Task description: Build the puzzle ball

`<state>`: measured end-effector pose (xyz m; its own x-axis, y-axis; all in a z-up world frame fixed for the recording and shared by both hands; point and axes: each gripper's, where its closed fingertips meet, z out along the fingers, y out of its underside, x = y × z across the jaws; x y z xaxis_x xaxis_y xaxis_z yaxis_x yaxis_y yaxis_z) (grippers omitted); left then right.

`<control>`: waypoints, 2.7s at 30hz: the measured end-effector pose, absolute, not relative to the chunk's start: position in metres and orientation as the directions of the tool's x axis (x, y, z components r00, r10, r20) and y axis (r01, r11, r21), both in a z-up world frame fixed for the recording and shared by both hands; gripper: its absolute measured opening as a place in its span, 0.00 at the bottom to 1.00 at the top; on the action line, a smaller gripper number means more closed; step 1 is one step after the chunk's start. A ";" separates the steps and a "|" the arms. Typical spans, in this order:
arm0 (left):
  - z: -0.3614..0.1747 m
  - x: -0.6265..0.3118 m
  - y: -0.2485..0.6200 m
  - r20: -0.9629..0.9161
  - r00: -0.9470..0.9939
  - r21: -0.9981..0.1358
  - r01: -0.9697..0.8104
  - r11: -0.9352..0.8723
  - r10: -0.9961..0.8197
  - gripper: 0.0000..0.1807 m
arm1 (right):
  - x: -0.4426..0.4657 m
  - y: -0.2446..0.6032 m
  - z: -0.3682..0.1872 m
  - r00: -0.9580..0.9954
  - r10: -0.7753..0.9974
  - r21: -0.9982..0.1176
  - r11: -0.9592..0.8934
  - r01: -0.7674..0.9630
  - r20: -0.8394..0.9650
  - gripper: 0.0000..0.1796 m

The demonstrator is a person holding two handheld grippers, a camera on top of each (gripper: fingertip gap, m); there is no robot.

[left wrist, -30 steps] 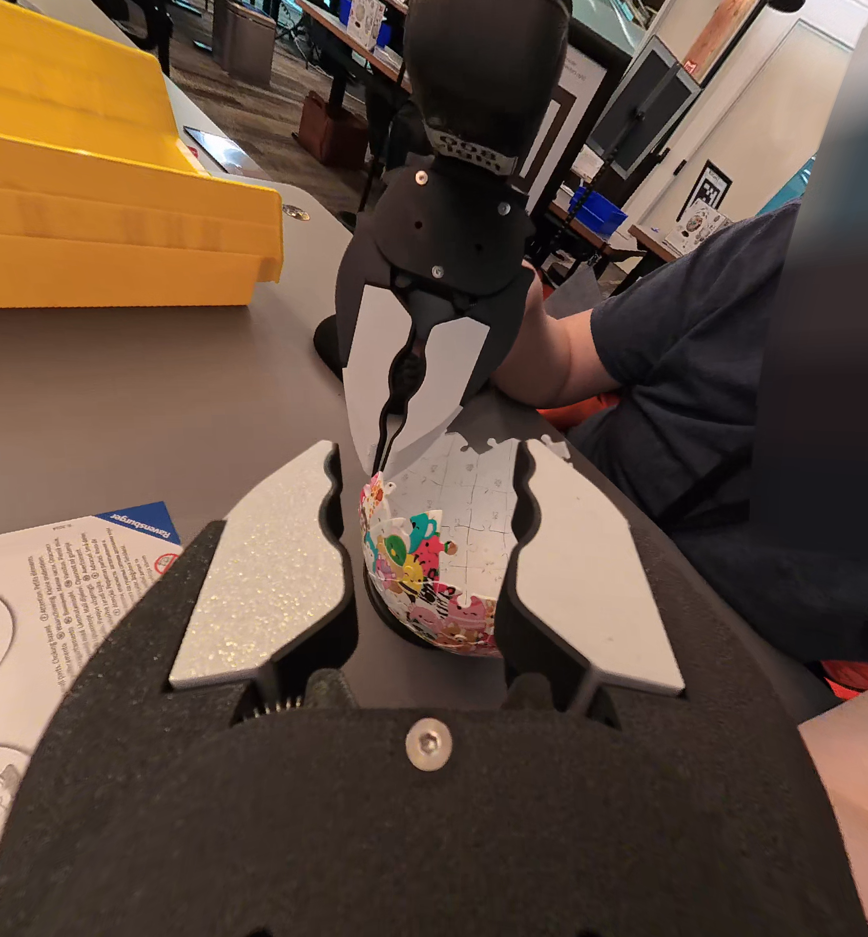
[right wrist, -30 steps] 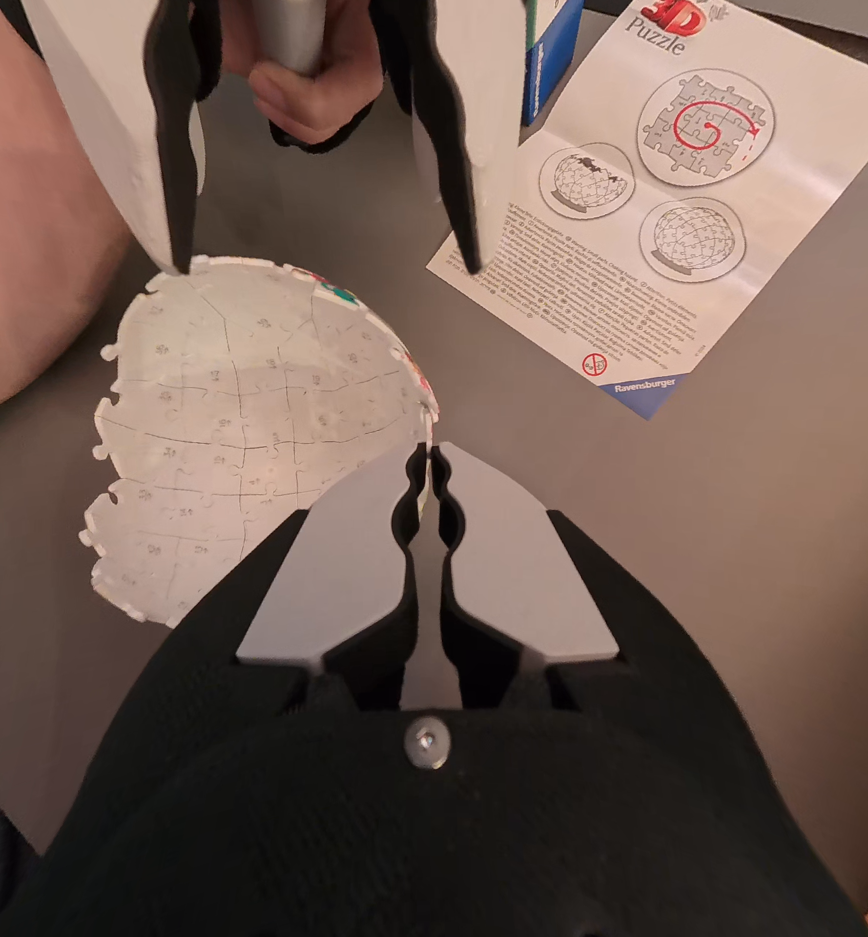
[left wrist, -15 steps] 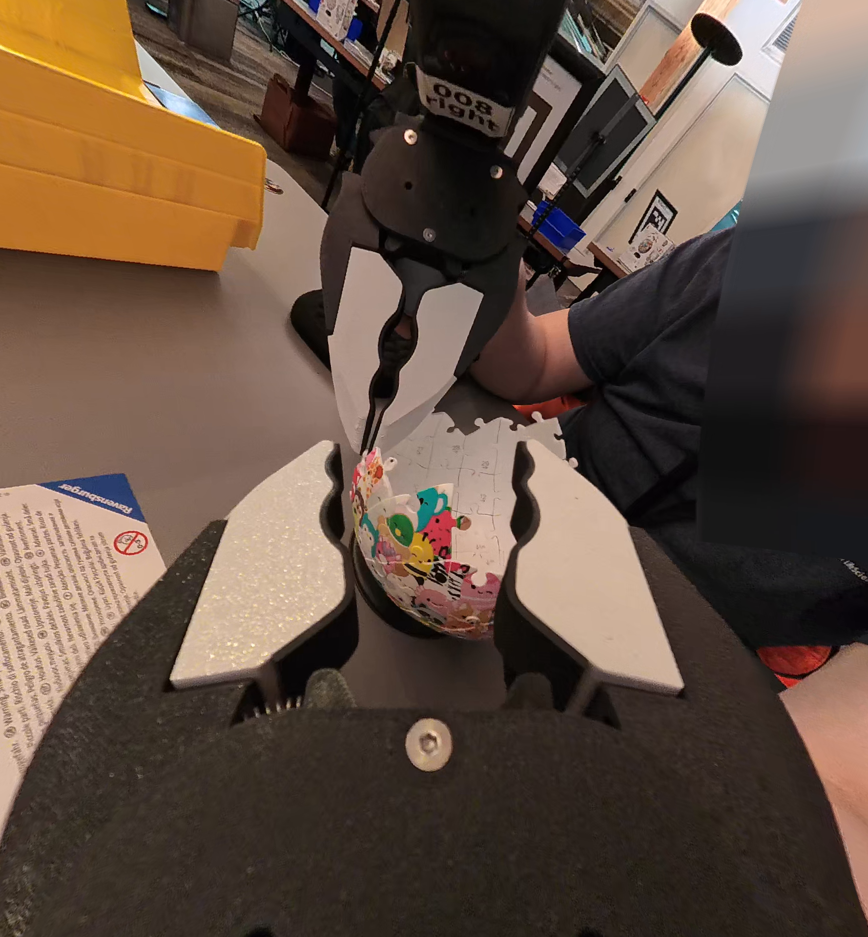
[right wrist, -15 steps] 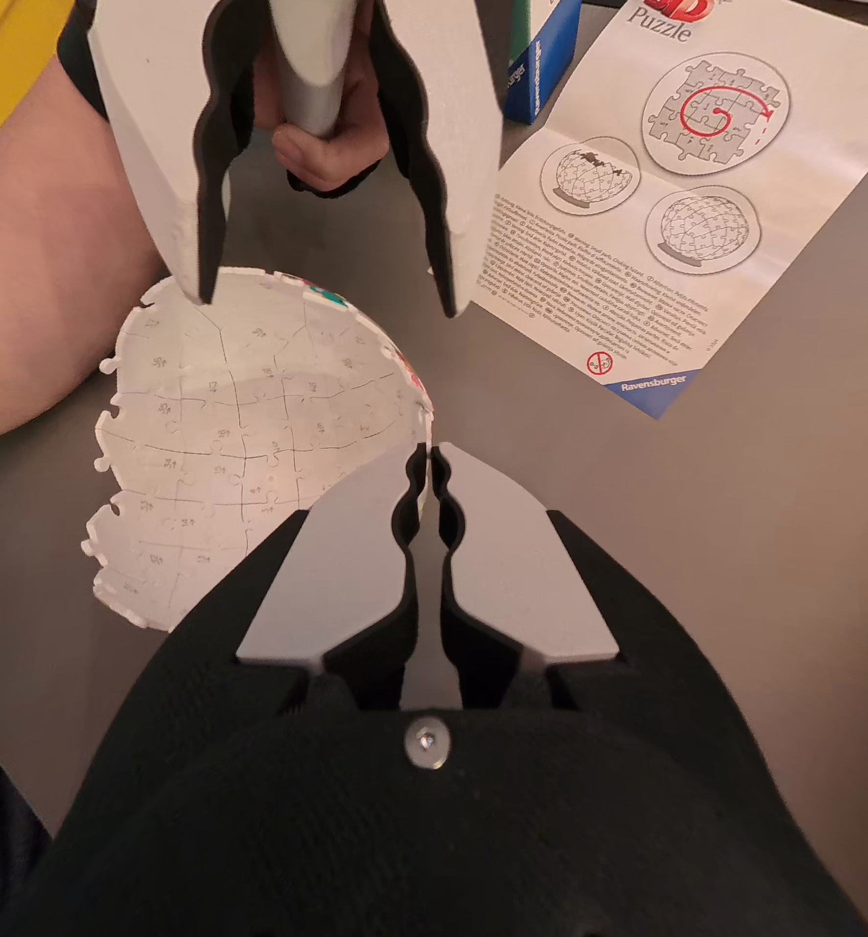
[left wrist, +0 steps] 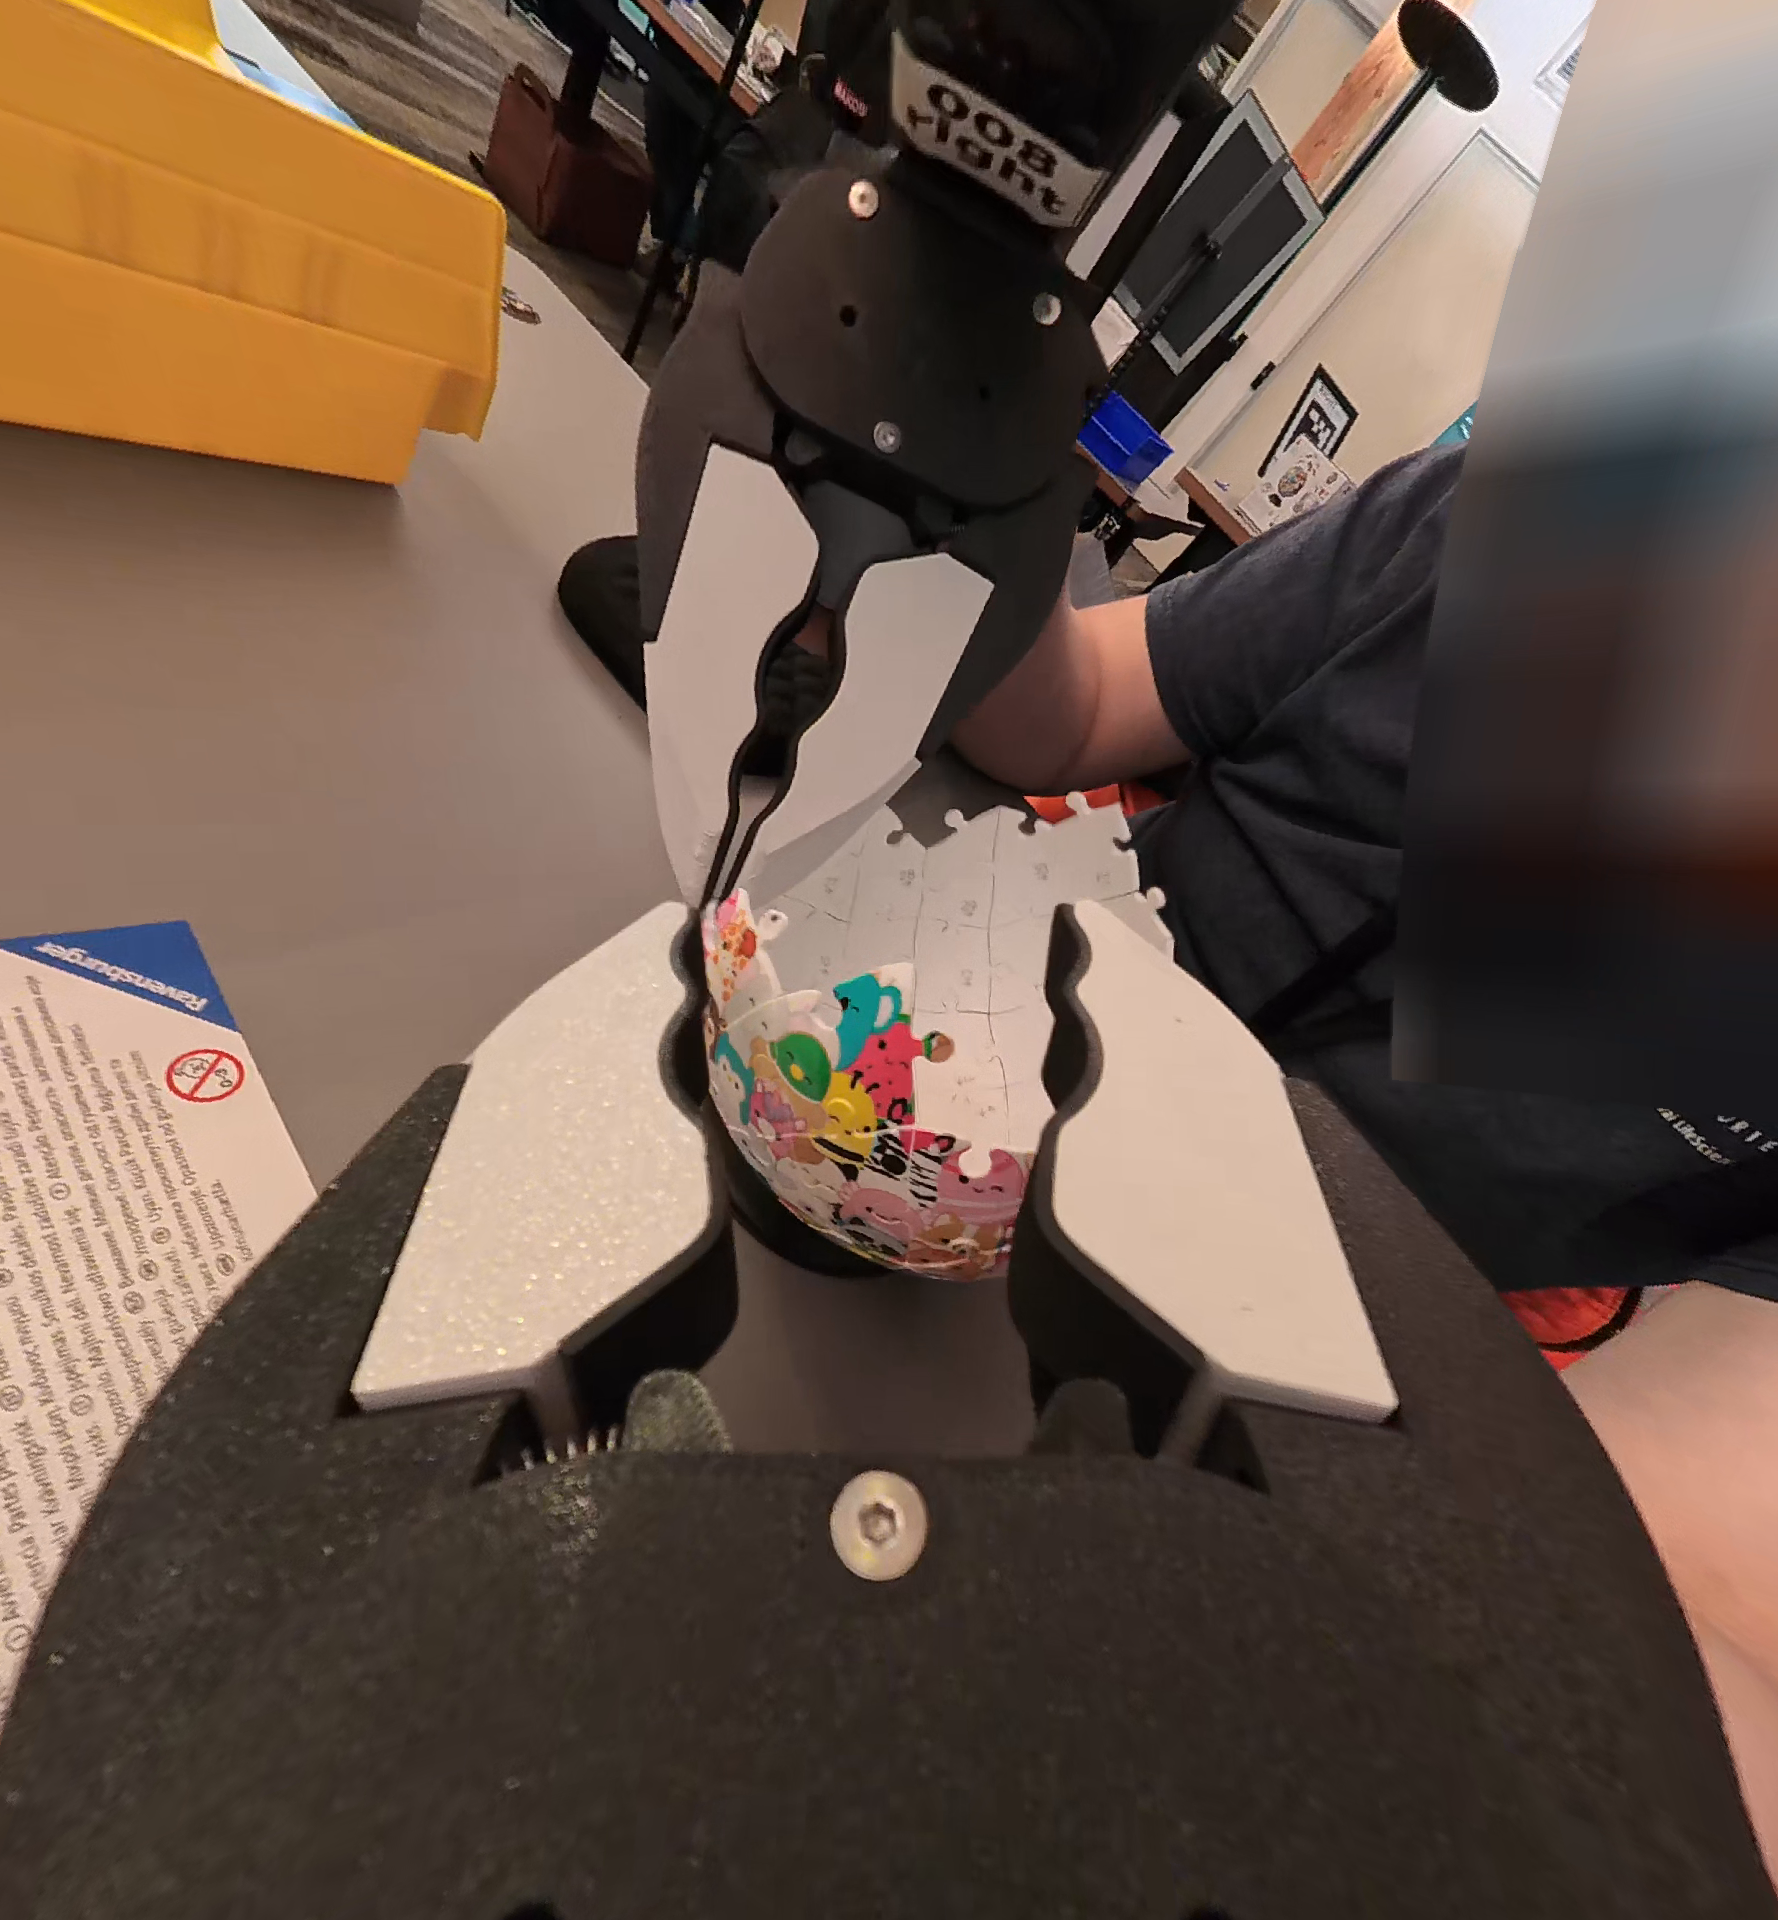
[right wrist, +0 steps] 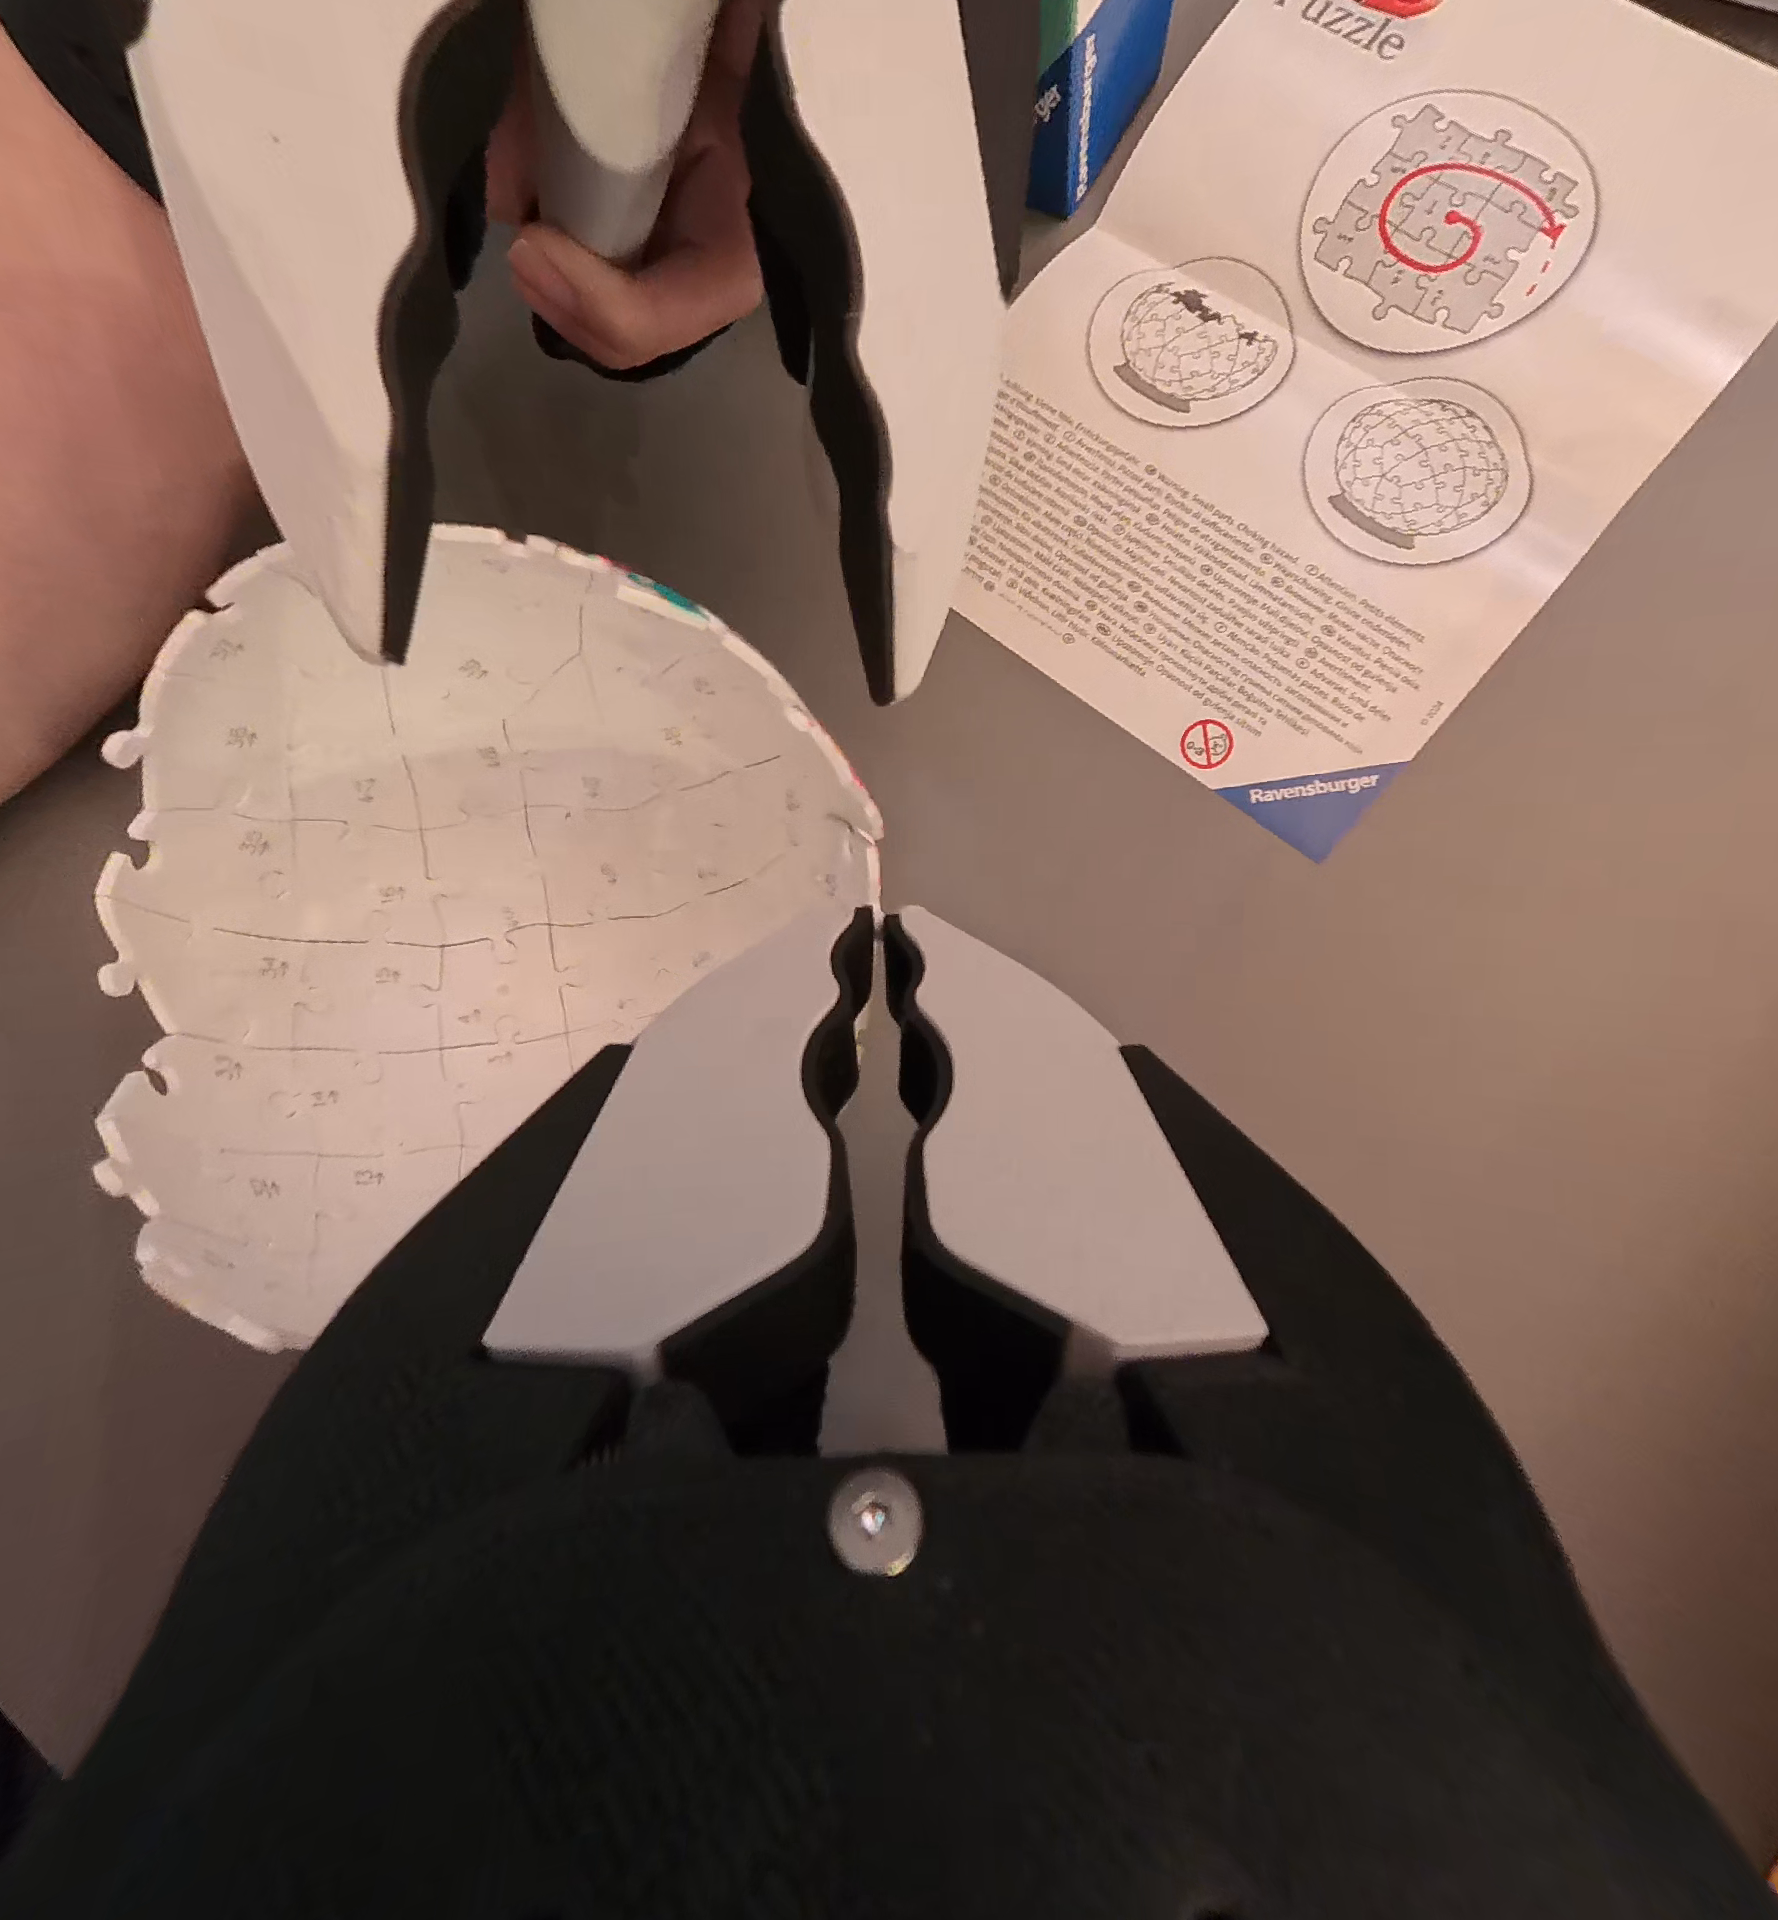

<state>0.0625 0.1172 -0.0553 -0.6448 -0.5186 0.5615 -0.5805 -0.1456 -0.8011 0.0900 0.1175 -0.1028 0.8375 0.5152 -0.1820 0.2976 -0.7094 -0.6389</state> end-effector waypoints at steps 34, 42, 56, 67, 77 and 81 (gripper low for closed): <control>-0.061 0.060 0.118 0.663 -0.603 -0.731 -0.650 -0.207 -0.444 0.32 | 0.089 0.120 -0.110 0.838 0.536 -0.580 -0.717 0.388 -0.102 0.02; -0.062 0.059 0.116 0.669 -0.599 -0.724 -0.660 -0.200 -0.440 0.32 | 0.089 0.120 -0.109 0.837 0.540 -0.581 -0.710 0.398 -0.087 0.02; -0.063 0.060 0.118 0.674 -0.590 -0.719 -0.663 -0.210 -0.445 0.32 | 0.091 0.120 -0.106 0.834 0.550 -0.591 -0.688 0.422 -0.044 0.06; -0.055 0.059 0.121 0.657 -0.599 -0.737 -0.639 -0.220 -0.459 0.32 | 0.090 0.123 -0.070 0.672 0.724 -0.729 -0.544 0.415 -0.158 0.19; -0.045 0.054 0.126 0.625 -0.599 -0.759 -0.616 -0.211 -0.501 0.32 | 0.080 0.130 -0.073 0.474 0.834 -0.713 -0.513 0.479 -0.282 0.19; -0.043 0.053 0.127 0.618 -0.599 -0.763 -0.612 -0.206 -0.510 0.32 | 0.073 0.128 -0.085 0.455 0.849 -0.697 -0.497 0.517 -0.267 0.19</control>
<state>0.0527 0.1269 -0.0431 -0.5987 -0.5098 0.6178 -0.6121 -0.2062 -0.7634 0.0730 0.1276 -0.0850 0.4551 0.8493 -0.2675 0.5170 -0.4965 -0.6973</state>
